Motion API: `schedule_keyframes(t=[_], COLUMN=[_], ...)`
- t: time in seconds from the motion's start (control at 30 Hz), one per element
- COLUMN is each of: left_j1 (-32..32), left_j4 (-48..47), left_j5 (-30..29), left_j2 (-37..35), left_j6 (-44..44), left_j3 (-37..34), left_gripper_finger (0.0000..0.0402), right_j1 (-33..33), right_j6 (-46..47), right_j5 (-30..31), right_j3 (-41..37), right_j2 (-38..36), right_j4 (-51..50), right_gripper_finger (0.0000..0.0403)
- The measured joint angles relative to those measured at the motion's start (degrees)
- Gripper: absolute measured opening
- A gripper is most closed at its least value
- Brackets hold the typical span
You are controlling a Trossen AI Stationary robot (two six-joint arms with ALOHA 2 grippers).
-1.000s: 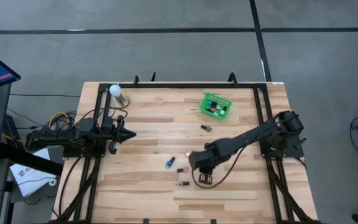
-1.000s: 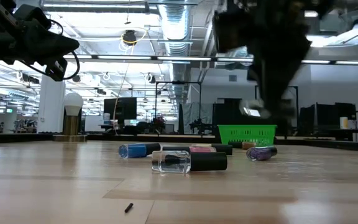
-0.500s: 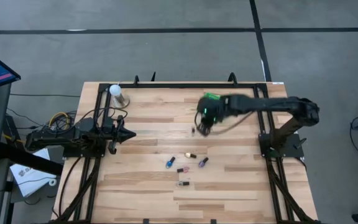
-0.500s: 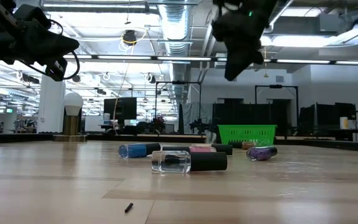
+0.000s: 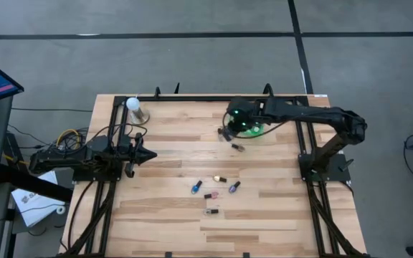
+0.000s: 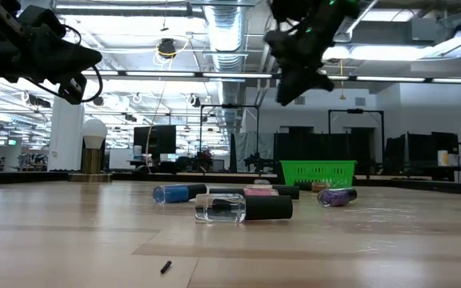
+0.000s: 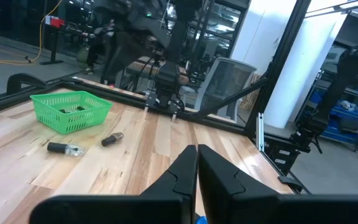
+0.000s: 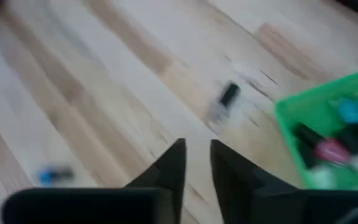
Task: Pick & Place Nail Polish
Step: Put the right transparent nail polish into the green bin
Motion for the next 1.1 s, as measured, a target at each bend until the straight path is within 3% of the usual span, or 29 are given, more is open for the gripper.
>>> schedule_keyframes(t=[0.17,0.37,0.77,1.1], left_j1=[-0.01,-0.01,-0.02,-0.02], left_j4=[-0.04,-0.04,-0.02,0.02], left_j5=[-0.01,0.02,-0.03,-0.03], left_j2=[0.0,0.0,0.0,0.0], left_j6=[0.0,0.0,0.0,0.0], left_j3=[0.0,0.0,0.0,0.0], left_gripper_finger=[0.0008,0.0008,0.0008,0.0008], right_j1=[0.31,0.66,0.82,0.49], right_j6=[8.69,13.19,12.36,11.79], right_j5=[0.09,-0.66,2.41,3.4], right_j3=[1.76,12.33,35.44,39.63], right_j2=[6.02,18.29,35.94,43.45], right_j4=[3.6,-4.64,-22.78,-25.93], right_gripper_finger=[0.015,0.0218,0.022,0.022])
